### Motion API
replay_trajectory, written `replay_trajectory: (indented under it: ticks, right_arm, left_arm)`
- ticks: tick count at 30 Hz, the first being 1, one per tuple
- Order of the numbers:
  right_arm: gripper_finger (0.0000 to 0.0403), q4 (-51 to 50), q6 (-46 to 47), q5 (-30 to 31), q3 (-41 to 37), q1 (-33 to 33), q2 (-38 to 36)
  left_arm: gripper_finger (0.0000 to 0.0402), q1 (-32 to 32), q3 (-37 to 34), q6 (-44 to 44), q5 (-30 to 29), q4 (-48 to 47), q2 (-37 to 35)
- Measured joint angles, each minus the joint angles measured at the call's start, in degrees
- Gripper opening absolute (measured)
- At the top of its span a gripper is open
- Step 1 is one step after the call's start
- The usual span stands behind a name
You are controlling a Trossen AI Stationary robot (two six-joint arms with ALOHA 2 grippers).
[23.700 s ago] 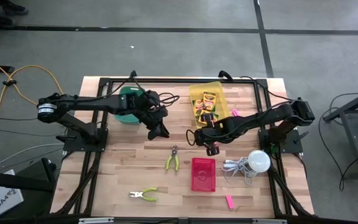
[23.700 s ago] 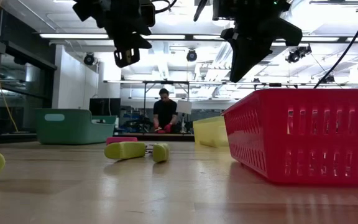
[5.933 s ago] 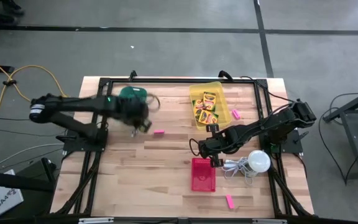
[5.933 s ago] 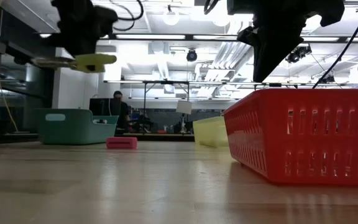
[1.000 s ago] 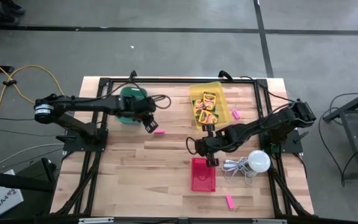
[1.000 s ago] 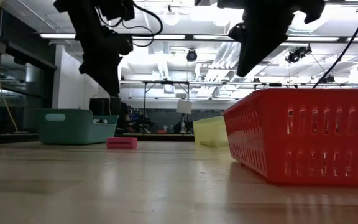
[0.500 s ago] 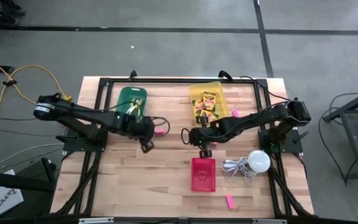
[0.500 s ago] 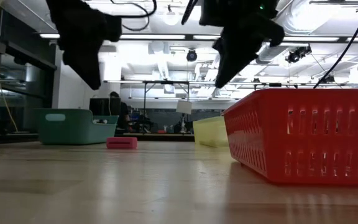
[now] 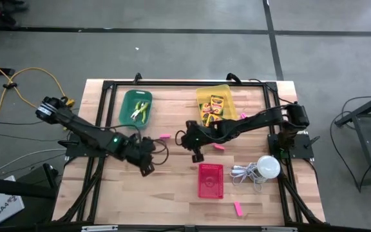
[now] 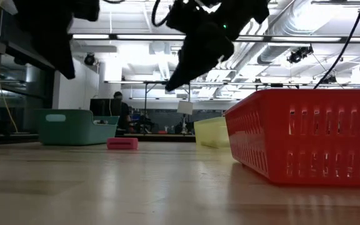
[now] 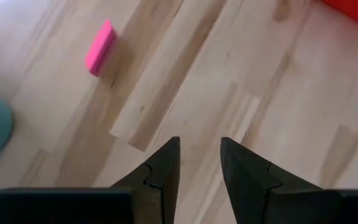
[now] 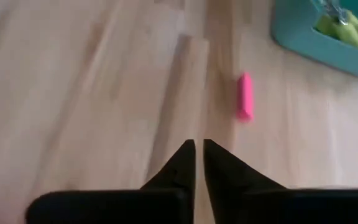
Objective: Pick & Place School Supplies
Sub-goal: Put the pink eraser into the red bin
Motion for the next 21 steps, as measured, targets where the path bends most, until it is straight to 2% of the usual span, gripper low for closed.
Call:
replay_trajectory:
  ticks: [6,9,21]
  right_arm:
    - [0.0064,5.37,-1.26,-0.34,-0.22,-1.28,2.35]
    - [0.0082,11.27,-1.66,-1.01,0.11,-2.03,4.28]
    - [0.0129,22.51,-1.15,-3.98,0.21,-4.87,11.71]
  left_arm:
    - [0.0108,-4.33,-0.08,-3.24,-2.35,1.08,-0.04]
    - [0.0108,-5.65,-0.07,-3.33,-2.45,2.04,-0.01]
    - [0.0108,-8.42,-0.04,-3.31,-2.35,5.81,0.90]
